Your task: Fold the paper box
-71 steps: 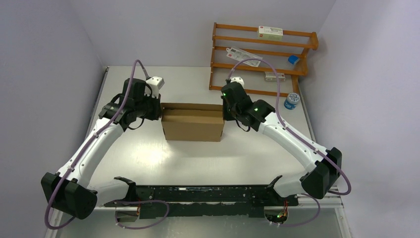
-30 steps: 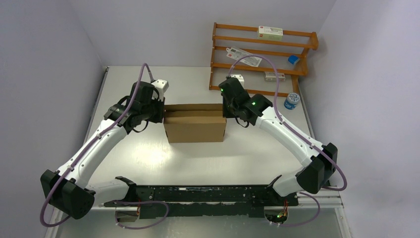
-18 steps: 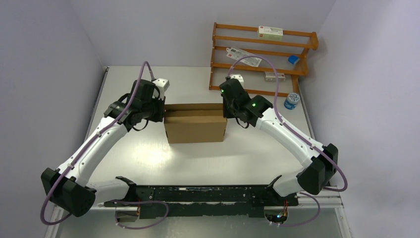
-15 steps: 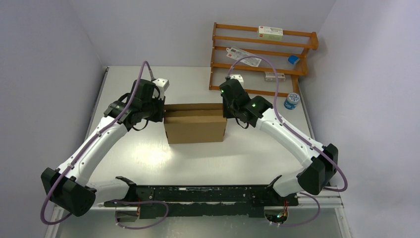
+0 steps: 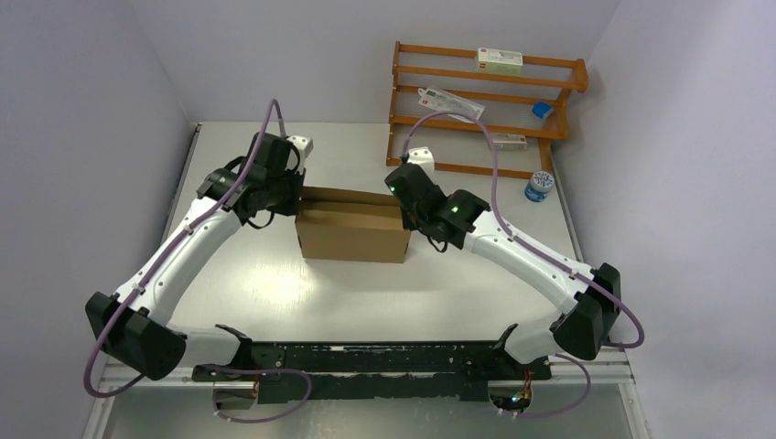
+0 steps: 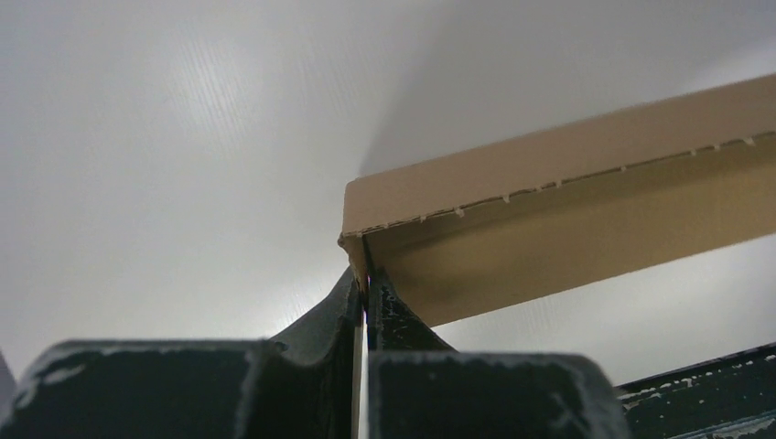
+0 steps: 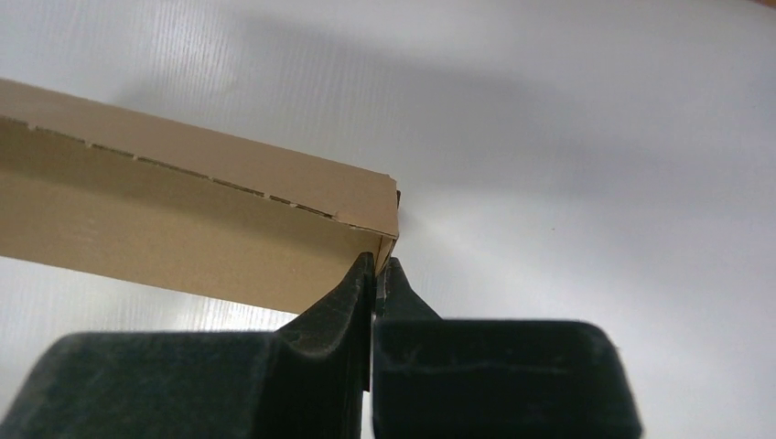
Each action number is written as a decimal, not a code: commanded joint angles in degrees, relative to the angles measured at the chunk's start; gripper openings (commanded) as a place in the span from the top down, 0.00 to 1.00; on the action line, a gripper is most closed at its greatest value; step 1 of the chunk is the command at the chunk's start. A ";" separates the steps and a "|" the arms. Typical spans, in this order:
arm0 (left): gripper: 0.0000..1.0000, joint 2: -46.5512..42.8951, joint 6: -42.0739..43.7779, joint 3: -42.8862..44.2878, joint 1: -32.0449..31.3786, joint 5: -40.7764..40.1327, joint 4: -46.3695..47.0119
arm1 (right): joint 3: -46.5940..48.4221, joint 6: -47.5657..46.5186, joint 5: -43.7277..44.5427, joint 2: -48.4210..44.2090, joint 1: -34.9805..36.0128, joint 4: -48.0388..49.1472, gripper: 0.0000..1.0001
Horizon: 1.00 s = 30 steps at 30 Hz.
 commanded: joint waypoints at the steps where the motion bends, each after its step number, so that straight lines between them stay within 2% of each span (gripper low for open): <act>1: 0.95 2.72 0.67 5.29 -1.65 3.13 -0.69 | -0.82 1.02 -1.49 1.55 5.39 1.63 1.00; 9: 0.95 3.96 0.91 8.75 -1.65 3.35 -2.42 | -1.07 1.48 1.72 2.70 8.12 1.88 1.00; 30: 0.95 4.14 -1.17 7.16 -1.65 7.57 -8.04 | 0.40 3.63 8.98 5.25 11.42 0.91 1.00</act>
